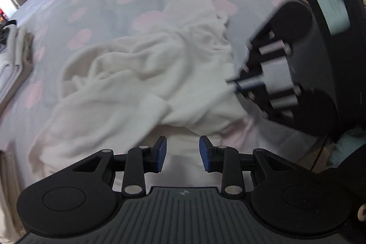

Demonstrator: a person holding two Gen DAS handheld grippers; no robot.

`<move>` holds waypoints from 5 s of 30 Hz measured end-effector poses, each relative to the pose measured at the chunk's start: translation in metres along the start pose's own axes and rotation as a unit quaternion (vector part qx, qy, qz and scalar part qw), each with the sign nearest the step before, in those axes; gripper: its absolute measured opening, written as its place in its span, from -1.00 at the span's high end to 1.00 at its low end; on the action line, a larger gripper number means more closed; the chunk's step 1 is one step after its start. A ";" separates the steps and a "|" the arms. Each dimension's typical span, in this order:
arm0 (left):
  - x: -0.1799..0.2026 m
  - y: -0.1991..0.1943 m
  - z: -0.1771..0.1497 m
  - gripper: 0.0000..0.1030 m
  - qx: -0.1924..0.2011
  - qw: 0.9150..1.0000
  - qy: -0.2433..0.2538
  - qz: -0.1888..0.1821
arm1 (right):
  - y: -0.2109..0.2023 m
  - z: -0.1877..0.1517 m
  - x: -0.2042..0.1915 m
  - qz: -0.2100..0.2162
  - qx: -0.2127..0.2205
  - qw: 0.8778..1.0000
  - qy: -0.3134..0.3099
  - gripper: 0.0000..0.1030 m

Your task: Fold clothes

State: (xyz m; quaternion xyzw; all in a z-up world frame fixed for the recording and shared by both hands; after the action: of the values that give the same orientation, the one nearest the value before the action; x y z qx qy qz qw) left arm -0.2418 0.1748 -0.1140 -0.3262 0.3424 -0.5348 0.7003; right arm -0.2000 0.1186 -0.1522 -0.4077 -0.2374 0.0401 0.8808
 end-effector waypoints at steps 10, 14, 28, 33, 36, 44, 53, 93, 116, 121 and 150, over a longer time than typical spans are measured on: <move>0.045 0.033 -0.015 0.24 -0.019 0.999 0.011 -0.035 | 0.004 -0.011 0.034 -0.054 -0.019 0.997 0.059 0.86; 0.049 0.045 -0.017 0.24 -0.027 0.999 -0.004 -0.022 | 0.004 -0.015 0.035 -0.051 -0.022 0.996 0.064 0.86; -0.024 0.030 -0.017 0.95 0.004 0.984 -0.171 0.059 | -0.006 -0.023 0.023 -0.106 -0.014 0.983 0.147 0.86; -0.063 -0.011 -0.010 0.96 0.055 0.974 -0.211 0.067 | -0.030 -0.022 0.031 -0.153 0.007 0.967 0.203 0.88; -0.073 -0.039 0.006 0.96 0.100 0.968 -0.223 0.065 | -0.046 -0.020 0.038 -0.180 0.023 0.955 0.235 0.88; -0.075 -0.120 0.067 0.96 0.237 0.957 -0.162 0.050 | -0.115 0.007 0.059 -0.248 0.099 0.937 0.225 0.89; -0.042 -0.217 0.141 0.96 0.378 0.923 -0.068 -0.003 | -0.246 0.049 0.131 -0.372 0.210 0.880 0.208 0.90; -0.115 -0.116 0.217 0.96 0.311 0.942 -0.129 0.019 | -0.193 0.049 0.201 -0.236 0.175 0.916 0.272 0.89; -0.166 0.056 0.188 0.44 0.161 0.974 -0.151 0.046 | 0.004 -0.037 0.285 -0.190 0.029 0.907 0.374 0.35; -0.177 0.058 0.156 0.44 0.128 0.976 -0.166 0.056 | -0.001 -0.064 0.270 -0.184 0.004 0.899 0.399 0.35; -0.137 0.051 -0.019 0.44 -0.037 0.973 -0.224 0.048 | -0.026 -0.161 0.101 -0.179 -0.119 0.808 0.548 -0.17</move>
State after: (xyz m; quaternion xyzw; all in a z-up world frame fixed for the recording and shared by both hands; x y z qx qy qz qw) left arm -0.2570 0.3175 -0.1486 -0.4468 0.2116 -0.4011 0.7712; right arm -0.0415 0.0148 -0.1836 -0.4141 0.2130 -0.3772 0.8005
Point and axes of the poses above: each gripper's, at about its wrist camera, not at the fingertips, and y roughly the way its jaws point, x to its right, z to its top, the point moved 1 cm from there along y, roughly the way its jaws point, and after that the axes turned 12 degrees about x, right-handed, at the moved point
